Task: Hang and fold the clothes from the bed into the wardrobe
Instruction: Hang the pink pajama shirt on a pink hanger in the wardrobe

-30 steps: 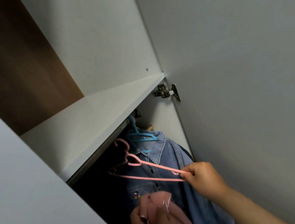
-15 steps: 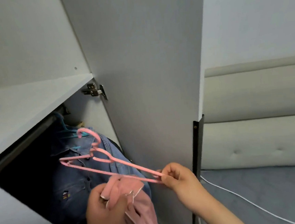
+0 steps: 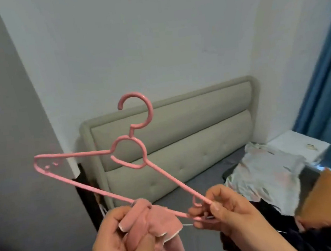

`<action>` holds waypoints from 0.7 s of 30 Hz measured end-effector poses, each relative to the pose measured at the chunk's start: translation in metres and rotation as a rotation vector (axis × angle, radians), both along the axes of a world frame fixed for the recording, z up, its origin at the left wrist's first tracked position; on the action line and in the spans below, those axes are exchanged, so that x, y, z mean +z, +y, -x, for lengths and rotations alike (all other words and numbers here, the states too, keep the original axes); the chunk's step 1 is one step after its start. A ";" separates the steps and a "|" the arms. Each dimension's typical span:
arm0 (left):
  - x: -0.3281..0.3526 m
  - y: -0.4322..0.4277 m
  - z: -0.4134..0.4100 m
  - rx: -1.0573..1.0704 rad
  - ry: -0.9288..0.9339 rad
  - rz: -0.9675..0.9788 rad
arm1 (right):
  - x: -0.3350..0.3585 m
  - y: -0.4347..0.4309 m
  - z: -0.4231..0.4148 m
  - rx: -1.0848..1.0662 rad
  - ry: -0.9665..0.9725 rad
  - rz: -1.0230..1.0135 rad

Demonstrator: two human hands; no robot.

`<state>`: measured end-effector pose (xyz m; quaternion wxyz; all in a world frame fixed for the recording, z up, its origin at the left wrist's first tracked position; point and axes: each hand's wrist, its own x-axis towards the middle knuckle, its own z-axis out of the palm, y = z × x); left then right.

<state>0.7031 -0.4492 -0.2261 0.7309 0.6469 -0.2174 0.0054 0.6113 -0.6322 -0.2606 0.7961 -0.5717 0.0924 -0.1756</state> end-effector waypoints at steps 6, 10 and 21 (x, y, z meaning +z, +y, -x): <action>0.018 -0.077 0.044 -0.326 0.003 0.018 | 0.029 -0.039 0.110 -0.356 -0.016 -0.019; 0.020 -0.123 0.054 -0.516 0.021 0.030 | 0.037 -0.046 0.164 -0.574 -0.083 -0.078; 0.025 -0.210 0.098 -1.261 -0.008 0.029 | 0.065 -0.011 0.141 -1.107 0.216 0.203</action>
